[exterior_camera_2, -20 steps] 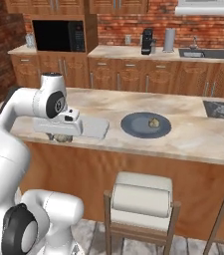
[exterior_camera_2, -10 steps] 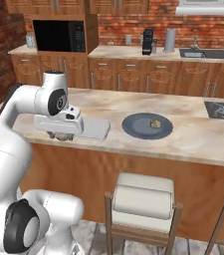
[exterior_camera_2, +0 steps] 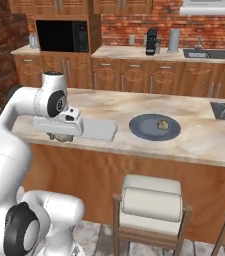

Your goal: Place two dumplings into each of the tupperware containers and then place the containers in the fridge.

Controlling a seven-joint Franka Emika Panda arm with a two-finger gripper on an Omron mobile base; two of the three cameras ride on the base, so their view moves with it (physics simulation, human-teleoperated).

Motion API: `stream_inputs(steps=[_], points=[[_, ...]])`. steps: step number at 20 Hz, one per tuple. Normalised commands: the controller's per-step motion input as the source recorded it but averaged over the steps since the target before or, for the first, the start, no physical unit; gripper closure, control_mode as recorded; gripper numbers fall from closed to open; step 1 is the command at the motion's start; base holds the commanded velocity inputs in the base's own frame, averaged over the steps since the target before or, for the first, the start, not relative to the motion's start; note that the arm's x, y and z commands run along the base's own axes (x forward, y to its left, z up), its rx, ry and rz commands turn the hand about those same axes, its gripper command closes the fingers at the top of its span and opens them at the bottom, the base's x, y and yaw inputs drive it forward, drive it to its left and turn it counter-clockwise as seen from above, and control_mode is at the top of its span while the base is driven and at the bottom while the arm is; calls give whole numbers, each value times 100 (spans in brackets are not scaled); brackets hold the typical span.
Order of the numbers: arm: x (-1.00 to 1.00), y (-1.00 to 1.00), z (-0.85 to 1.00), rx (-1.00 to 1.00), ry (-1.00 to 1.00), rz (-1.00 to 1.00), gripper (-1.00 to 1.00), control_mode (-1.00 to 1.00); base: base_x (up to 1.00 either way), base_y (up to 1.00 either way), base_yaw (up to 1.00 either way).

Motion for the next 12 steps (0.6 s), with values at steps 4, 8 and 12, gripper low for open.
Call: stream_inputs(steps=[4, 8, 12], points=[[0, 0, 0, 0, 0, 0, 100, 100, 12, 49, 0], [0, 0, 0, 0, 0, 0, 100, 100, 1, 37, 0], [0, 0, 0, 0, 0, 0, 100, 100, 41, 14, 0]])
